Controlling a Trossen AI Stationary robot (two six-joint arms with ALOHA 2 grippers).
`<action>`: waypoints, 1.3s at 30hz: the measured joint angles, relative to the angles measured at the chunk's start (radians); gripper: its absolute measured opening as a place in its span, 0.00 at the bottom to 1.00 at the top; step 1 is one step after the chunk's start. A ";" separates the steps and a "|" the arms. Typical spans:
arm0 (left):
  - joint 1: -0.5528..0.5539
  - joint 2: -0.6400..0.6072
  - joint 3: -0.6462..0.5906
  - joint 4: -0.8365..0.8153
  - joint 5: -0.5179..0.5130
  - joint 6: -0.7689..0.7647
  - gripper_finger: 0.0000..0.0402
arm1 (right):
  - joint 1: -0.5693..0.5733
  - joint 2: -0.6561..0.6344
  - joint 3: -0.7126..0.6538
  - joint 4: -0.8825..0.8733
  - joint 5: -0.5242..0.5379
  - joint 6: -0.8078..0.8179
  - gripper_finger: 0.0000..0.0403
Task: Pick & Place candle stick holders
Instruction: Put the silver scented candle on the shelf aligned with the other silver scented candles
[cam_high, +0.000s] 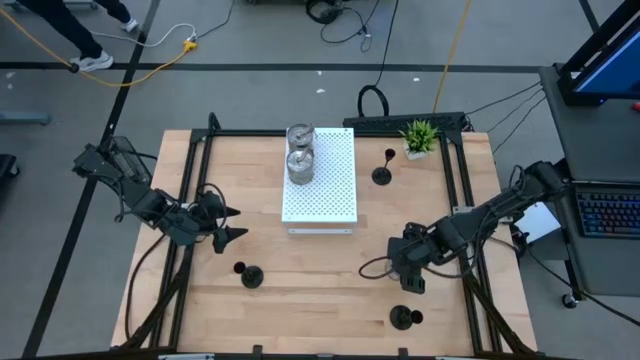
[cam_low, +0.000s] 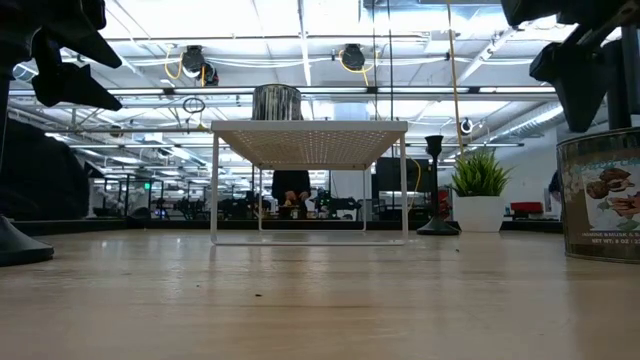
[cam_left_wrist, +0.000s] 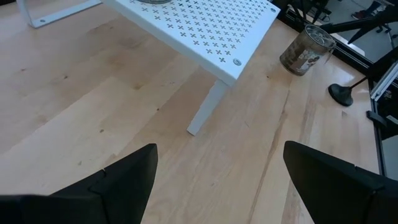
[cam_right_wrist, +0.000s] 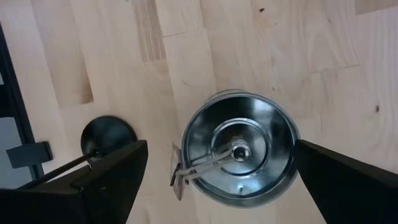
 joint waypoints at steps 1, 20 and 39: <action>0.000 0.000 0.000 0.000 0.000 0.000 0.87 | 0.000 0.002 0.000 -0.001 -0.001 0.000 0.98; 0.000 0.000 0.000 0.000 0.000 0.012 0.87 | 0.000 0.090 -0.003 -0.003 0.034 -0.021 0.98; 0.000 0.002 0.000 0.000 0.002 0.019 0.87 | -0.005 0.098 -0.143 0.095 -0.039 0.027 0.98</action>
